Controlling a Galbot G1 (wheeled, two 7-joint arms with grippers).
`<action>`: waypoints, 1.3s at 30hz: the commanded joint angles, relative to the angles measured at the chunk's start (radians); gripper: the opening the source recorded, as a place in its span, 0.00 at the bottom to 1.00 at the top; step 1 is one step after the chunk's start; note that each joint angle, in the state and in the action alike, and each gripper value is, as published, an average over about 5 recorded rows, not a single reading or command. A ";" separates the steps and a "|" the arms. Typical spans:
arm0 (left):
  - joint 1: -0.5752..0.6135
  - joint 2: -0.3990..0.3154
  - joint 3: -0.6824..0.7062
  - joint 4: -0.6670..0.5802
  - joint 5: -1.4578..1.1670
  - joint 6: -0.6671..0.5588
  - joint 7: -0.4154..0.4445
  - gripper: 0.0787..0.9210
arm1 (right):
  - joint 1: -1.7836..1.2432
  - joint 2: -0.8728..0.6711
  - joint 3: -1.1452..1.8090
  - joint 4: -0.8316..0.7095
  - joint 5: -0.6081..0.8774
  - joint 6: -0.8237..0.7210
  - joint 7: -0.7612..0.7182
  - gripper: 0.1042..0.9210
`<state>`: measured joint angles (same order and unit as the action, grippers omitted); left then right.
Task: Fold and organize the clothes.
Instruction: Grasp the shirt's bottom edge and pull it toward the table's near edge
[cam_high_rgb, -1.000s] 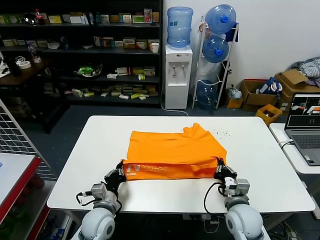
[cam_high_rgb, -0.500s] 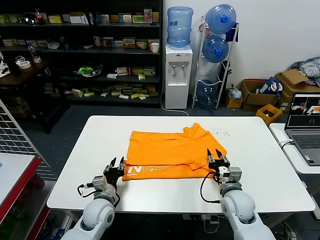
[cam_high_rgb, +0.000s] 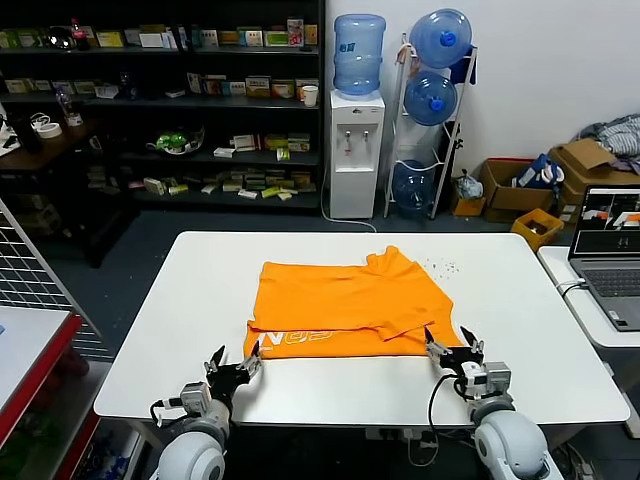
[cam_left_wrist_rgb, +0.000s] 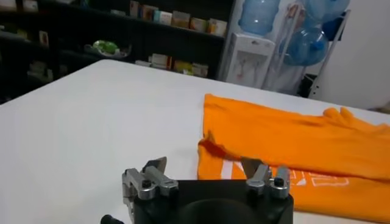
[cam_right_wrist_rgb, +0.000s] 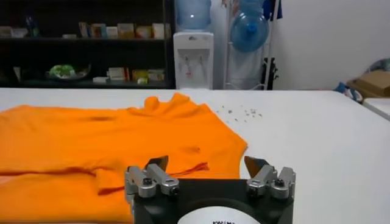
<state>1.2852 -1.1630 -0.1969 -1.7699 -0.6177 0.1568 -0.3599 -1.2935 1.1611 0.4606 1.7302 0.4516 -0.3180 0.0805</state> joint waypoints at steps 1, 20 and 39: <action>0.027 0.009 -0.002 -0.025 -0.068 0.061 -0.002 0.88 | -0.032 -0.026 0.018 0.006 0.067 -0.072 -0.017 0.88; -0.036 0.015 0.041 0.015 -0.097 0.092 -0.009 0.54 | -0.019 -0.035 0.013 0.001 0.104 -0.121 0.026 0.43; -0.012 0.061 0.025 -0.073 -0.093 0.083 -0.036 0.02 | -0.152 -0.083 0.064 0.180 0.182 -0.150 0.107 0.02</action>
<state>1.2509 -1.1373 -0.1643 -1.7760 -0.7045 0.2387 -0.3904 -1.3735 1.0996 0.5041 1.8152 0.5993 -0.4448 0.1605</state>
